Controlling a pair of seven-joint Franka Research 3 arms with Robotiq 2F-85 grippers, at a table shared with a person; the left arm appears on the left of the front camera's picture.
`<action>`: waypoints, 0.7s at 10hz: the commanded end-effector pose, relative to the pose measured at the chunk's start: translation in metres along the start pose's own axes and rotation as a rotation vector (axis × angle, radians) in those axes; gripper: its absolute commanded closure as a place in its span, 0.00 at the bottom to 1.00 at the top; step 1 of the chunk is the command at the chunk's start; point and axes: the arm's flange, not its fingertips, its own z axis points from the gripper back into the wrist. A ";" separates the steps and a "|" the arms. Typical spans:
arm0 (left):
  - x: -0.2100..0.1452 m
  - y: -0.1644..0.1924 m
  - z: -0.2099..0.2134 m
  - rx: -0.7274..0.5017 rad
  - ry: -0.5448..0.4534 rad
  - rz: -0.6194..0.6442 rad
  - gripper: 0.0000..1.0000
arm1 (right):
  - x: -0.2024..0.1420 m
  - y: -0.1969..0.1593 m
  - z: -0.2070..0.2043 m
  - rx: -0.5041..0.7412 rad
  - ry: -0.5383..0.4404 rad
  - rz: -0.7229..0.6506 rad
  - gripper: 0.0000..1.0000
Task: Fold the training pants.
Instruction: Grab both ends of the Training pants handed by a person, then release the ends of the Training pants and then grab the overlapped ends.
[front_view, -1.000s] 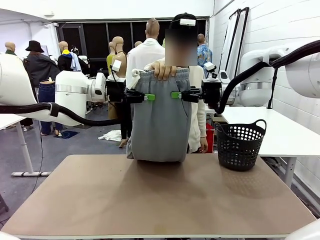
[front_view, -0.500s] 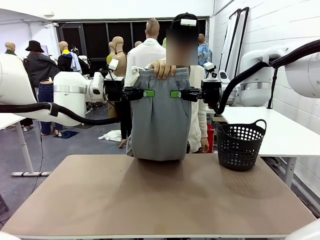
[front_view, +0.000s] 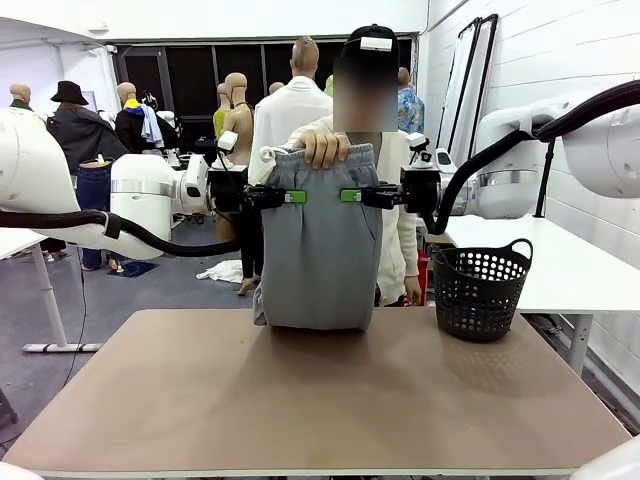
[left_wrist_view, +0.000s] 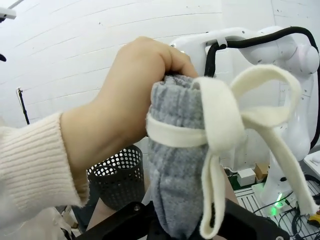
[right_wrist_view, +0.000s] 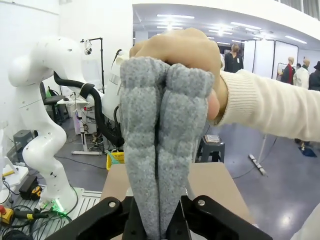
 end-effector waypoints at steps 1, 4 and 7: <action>0.005 0.014 0.000 -0.026 0.027 0.065 1.00 | 0.003 -0.005 -0.003 -0.021 0.006 -0.035 1.00; 0.000 0.000 0.000 0.000 0.000 0.000 1.00 | 0.000 0.000 0.000 0.000 0.000 0.000 1.00; 0.000 0.000 0.000 0.000 0.000 0.000 1.00 | 0.000 0.000 0.000 0.000 0.000 0.000 1.00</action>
